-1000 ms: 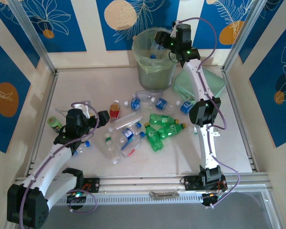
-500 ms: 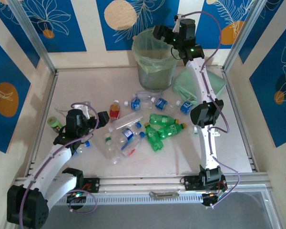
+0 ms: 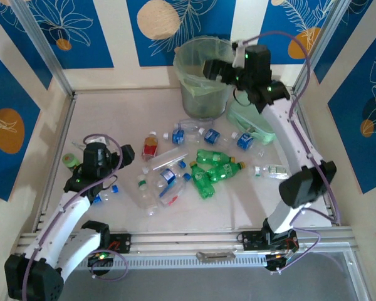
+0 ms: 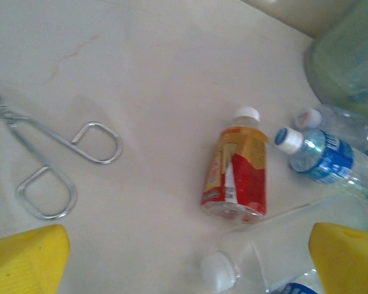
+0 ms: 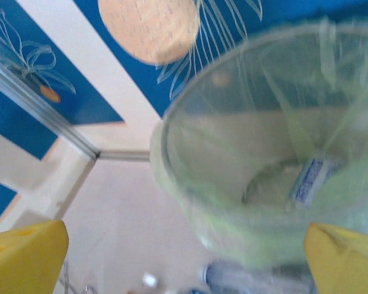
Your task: Put the plastic bottles in the bin
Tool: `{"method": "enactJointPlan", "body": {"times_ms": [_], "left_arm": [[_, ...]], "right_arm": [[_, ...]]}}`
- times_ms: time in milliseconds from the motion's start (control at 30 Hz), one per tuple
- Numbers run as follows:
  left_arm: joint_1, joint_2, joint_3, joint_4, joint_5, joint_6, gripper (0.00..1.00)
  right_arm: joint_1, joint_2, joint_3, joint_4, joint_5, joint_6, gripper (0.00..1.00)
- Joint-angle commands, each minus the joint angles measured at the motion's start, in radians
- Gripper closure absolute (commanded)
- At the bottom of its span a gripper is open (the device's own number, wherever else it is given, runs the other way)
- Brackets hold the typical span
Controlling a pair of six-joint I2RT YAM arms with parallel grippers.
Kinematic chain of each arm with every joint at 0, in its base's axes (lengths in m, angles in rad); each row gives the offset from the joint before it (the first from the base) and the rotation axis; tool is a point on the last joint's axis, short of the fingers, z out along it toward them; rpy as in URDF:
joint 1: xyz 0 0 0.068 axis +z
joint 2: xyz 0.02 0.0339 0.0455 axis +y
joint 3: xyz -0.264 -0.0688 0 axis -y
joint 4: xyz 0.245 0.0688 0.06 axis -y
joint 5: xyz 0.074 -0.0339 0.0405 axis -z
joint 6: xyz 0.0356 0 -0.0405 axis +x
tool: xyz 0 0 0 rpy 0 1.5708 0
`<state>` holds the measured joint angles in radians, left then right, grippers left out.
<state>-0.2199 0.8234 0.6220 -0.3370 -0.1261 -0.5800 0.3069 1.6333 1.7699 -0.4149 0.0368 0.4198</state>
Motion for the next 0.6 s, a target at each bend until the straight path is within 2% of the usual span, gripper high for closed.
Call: {"method": "enactJointPlan", "body": {"times_ms": [0,100,267,467,567], "left_arm": [[0.007,-0.038,0.056,-0.156,-0.137,-0.056,0.0],[0.007,-0.063,0.073,-0.229,-0.174,-0.081,0.0],[0.011,-0.067,0.08,-0.395,-0.232,-0.175,0.0],[0.037,-0.056,0.096,-0.595,-0.304,-0.385,0.0],[0.062,-0.052,0.101,-0.651,-0.305,-0.507,0.0]], "right_arm": [[0.004,-0.099,-0.217,0.134,-0.044,0.043,0.01],[0.025,-0.168,-0.375,0.165,-0.051,0.064,0.01],[0.077,-0.223,-0.539,0.162,-0.041,0.053,0.01],[0.115,-0.237,-0.609,0.107,-0.004,0.032,0.01],[0.116,-0.234,-0.633,0.108,-0.001,0.043,0.01]]}}
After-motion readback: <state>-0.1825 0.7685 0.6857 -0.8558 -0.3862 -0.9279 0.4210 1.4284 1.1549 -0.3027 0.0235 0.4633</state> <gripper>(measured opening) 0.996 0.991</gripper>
